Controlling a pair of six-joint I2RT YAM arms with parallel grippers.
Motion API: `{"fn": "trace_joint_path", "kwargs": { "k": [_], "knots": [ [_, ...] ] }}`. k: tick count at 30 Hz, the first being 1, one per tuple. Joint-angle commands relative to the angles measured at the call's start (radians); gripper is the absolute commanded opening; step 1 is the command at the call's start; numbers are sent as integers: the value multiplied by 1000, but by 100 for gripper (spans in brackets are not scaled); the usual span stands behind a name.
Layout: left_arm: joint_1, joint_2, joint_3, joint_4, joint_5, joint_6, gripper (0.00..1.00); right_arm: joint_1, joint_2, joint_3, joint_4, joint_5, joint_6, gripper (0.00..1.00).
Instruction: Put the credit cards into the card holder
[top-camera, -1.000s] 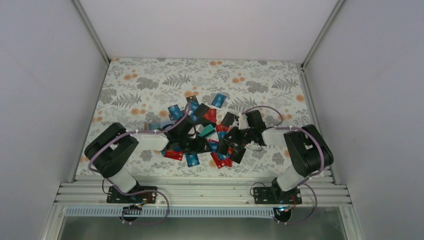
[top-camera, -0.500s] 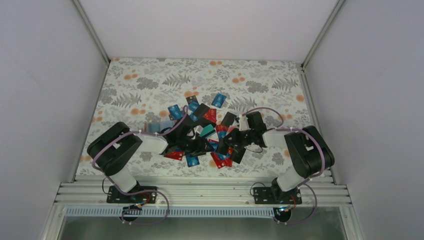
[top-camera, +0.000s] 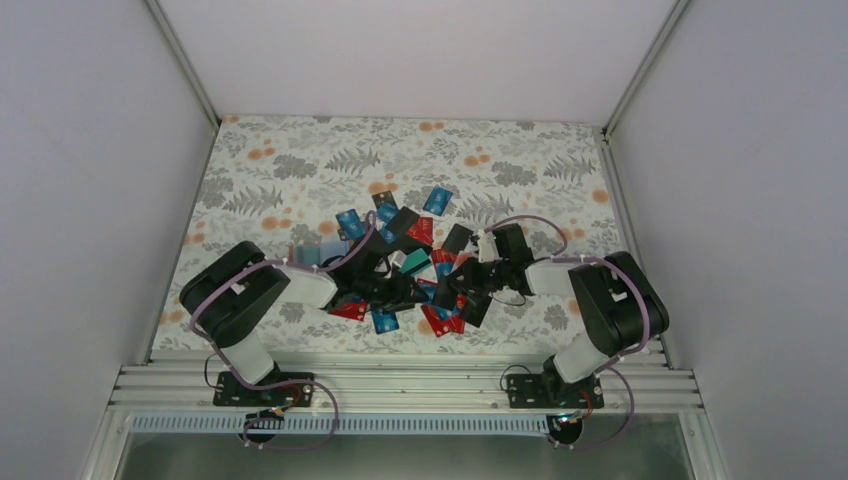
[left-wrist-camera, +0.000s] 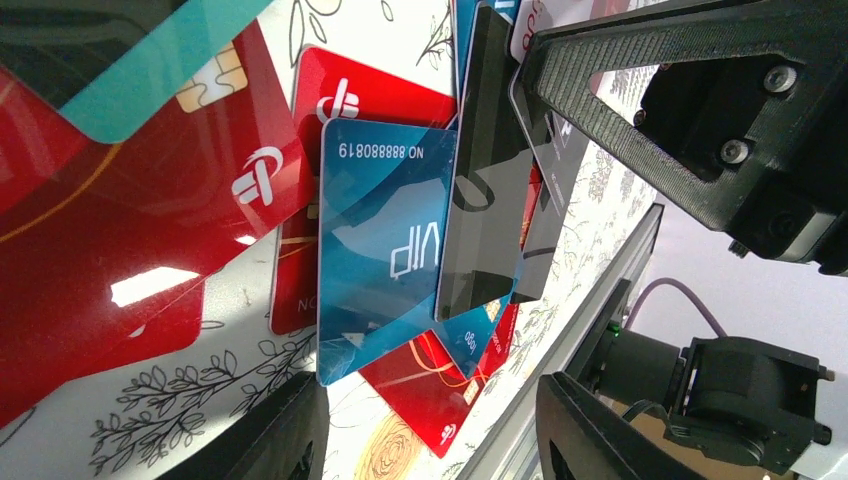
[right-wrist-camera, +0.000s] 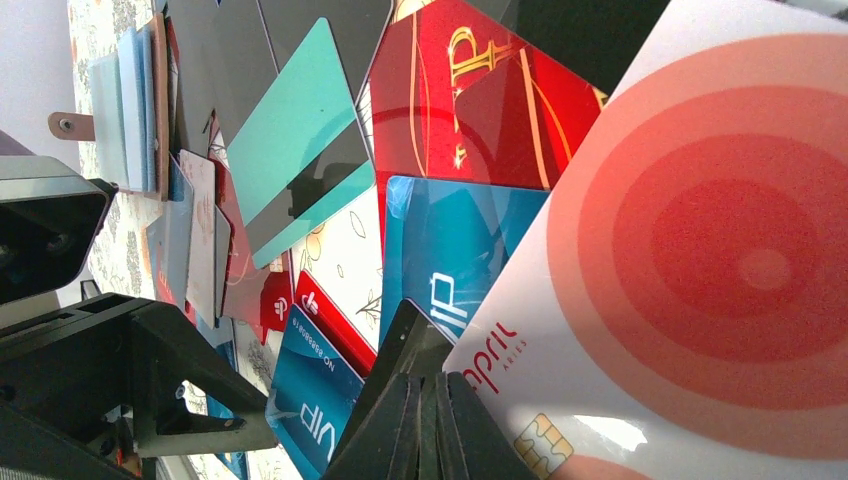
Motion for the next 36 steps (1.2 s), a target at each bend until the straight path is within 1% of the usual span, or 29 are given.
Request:
{"fn": "trace_joint_path", "kwargs": {
  "k": [1, 4, 9, 15, 22, 31, 36],
  "knots": [
    [-10, 19, -8, 29, -17, -7, 52, -6, 17, -34, -51, 46, -1, 8],
    [-10, 17, -8, 43, -21, -17, 47, -6, 18, -35, -51, 47, -2, 8],
    [-11, 15, -10, 83, -19, -36, 45, -6, 20, -34, -50, 47, -4, 9],
    [-12, 11, 17, 72, -14, -42, 43, -6, 22, -33, -50, 44, -5, 8],
    [-15, 18, 37, 86, -14, -44, 36, -6, 24, -33, -51, 45, -9, 8],
    [-16, 27, 39, 141, -21, -63, 35, -6, 26, -38, -47, 41, -8, 8],
    [-17, 56, 43, 166, -25, -73, 31, -6, 27, -38, -44, 41, -9, 8]
  ]
}}
